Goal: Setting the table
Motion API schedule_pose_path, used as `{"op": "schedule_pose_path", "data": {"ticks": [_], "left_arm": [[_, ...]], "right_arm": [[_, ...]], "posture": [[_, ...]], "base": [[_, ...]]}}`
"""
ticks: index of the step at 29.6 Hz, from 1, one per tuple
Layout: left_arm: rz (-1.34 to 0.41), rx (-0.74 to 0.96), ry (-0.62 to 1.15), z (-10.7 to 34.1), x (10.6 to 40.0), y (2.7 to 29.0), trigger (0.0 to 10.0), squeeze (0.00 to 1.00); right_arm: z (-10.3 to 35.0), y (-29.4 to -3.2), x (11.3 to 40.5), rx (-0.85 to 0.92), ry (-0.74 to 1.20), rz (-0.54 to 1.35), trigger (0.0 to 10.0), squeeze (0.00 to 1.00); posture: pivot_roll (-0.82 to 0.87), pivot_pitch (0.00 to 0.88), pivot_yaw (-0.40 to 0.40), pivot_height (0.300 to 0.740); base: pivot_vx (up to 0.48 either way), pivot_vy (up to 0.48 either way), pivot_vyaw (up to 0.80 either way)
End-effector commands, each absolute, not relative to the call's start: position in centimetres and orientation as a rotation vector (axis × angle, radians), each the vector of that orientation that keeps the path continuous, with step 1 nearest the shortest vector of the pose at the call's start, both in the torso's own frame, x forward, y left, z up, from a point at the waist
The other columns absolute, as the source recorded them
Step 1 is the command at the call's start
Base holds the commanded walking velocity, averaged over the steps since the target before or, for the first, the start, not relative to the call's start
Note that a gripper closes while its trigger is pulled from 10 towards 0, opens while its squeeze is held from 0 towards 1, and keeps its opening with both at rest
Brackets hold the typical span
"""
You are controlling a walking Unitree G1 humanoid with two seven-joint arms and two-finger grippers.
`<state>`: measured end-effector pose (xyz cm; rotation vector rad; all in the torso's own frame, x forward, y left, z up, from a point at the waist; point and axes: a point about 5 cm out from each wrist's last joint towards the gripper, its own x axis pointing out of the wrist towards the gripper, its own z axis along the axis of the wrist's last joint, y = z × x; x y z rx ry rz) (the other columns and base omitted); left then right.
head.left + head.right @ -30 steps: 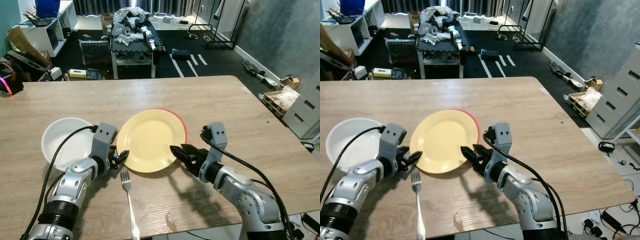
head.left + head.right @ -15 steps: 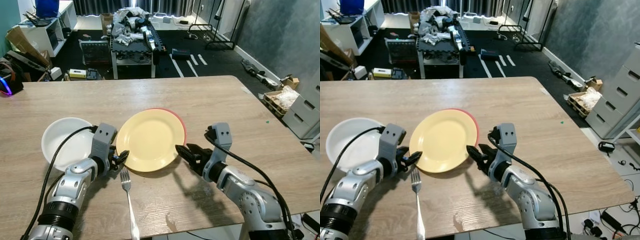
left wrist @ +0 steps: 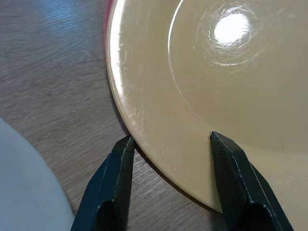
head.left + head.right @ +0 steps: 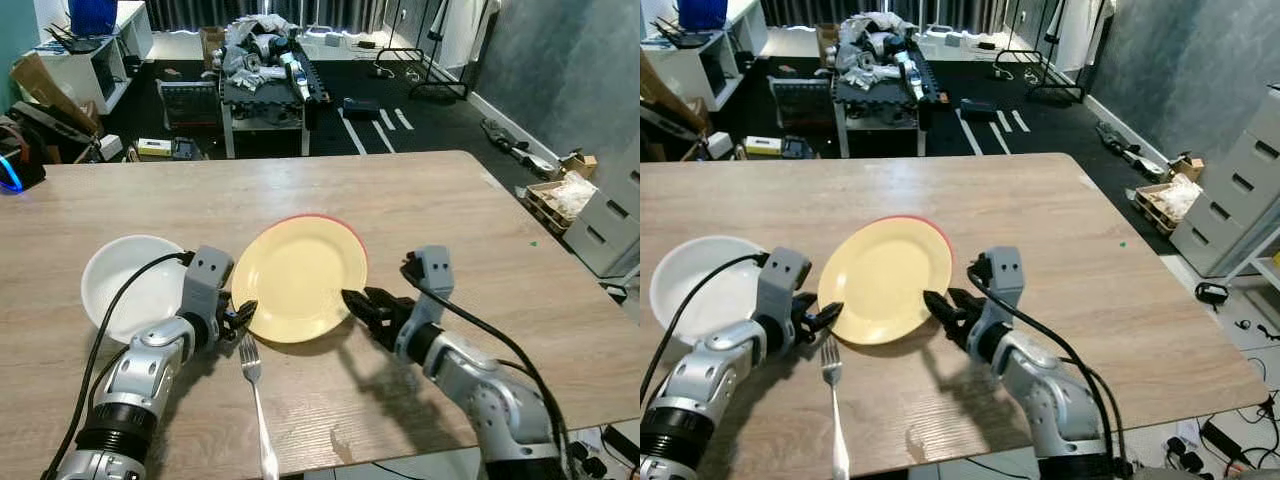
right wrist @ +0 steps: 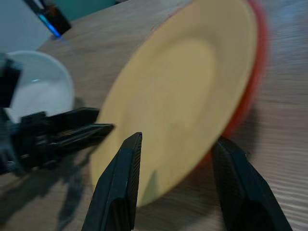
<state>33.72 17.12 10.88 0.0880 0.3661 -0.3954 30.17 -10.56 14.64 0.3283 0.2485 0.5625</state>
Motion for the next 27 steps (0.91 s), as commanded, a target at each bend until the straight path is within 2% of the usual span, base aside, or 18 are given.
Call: {"op": "schedule_pose_path", "data": {"ticks": [1,12,13,15,16,17,18,19,20,22,23,24,25,26,27], "left_arm": [[-0.389,0.070,0.452,9.0,32.9,17.2,10.0,0.00],[-0.389,0.066,0.455,8.8,32.8,17.1,10.0,0.00],[-0.390,0.064,0.455,8.8,32.9,17.1,10.0,0.00],[-0.390,0.064,0.454,8.8,32.9,17.0,10.0,0.00],[-0.391,0.062,0.454,8.8,32.9,17.0,10.0,0.00],[-0.391,0.062,0.454,8.8,32.9,17.0,10.0,0.00],[-0.391,0.061,0.454,8.8,32.9,17.0,10.0,0.00],[-0.391,0.061,0.454,8.8,32.9,17.0,10.0,0.00],[-0.391,0.061,0.455,8.8,32.9,17.0,10.0,0.00],[-0.390,0.061,0.456,8.7,32.8,17.1,10.0,0.00],[-0.390,0.060,0.457,8.7,32.8,17.1,10.0,0.00],[-0.389,0.060,0.457,8.7,32.8,17.1,10.0,0.00],[-0.388,0.060,0.457,8.7,32.8,17.1,10.0,0.00],[-0.388,0.060,0.456,8.7,32.8,17.1,10.0,0.00],[-0.387,0.060,0.455,8.8,32.8,17.1,10.0,0.00]], "right_arm": [[14.7,-10.0,30.3,0.337,0.253,0.582,10.0,0.00],[14.8,-6.9,30.0,0.440,0.272,0.646,10.0,0.00],[14.5,-6.5,29.9,0.449,0.288,0.647,7.2,0.00],[14.3,-6.2,29.9,0.456,0.300,0.648,7.2,0.00],[14.0,-5.8,29.8,0.463,0.313,0.655,4.4,0.00],[14.0,-5.8,29.8,0.463,0.313,0.655,4.4,0.00],[13.4,-5.2,29.8,0.467,0.342,0.655,3.4,0.00],[13.4,-5.2,29.8,0.467,0.342,0.655,3.4,0.00],[13.0,-4.9,29.9,0.463,0.358,0.655,2.8,0.00],[12.4,-4.0,30.1,0.466,0.393,0.644,2.9,0.00],[12.1,-3.5,30.1,0.466,0.403,0.646,3.8,0.00],[12.0,-3.2,30.2,0.466,0.407,0.649,3.8,0.00],[11.9,-2.9,30.2,0.472,0.413,0.646,3.2,0.00],[11.9,-2.5,30.4,0.491,0.410,0.645,0.0,0.00],[11.9,-2.3,30.5,0.509,0.407,0.643,0.0,0.00]], "posture": [[-0.03,0.000,0.010,0.740],[-0.03,0.000,0.009,0.740],[-0.03,0.000,0.008,0.740],[-0.03,0.000,0.008,0.740],[-0.03,0.000,0.008,0.740],[-0.03,0.000,0.008,0.740],[-0.03,0.000,0.009,0.740],[-0.03,0.000,0.009,0.740],[-0.02,0.000,0.009,0.740],[-0.02,0.000,0.009,0.740],[-0.02,0.000,0.008,0.740],[-0.02,0.000,0.008,0.740],[-0.02,0.000,0.006,0.740],[-0.01,0.000,0.005,0.740],[-0.01,0.000,0.004,0.740]], "base": [[0.000,0.000,0.00],[0.000,0.000,0.00],[0.000,0.000,0.00],[0.000,0.000,0.00],[0.000,0.000,0.00],[0.000,0.000,0.00],[0.000,0.000,0.00],[0.000,0.000,0.00],[0.000,0.000,0.00],[0.000,0.000,0.00],[0.000,0.000,0.00],[0.000,0.000,0.00],[0.000,0.000,0.00],[0.000,0.000,0.00],[0.000,0.000,0.00]]}}
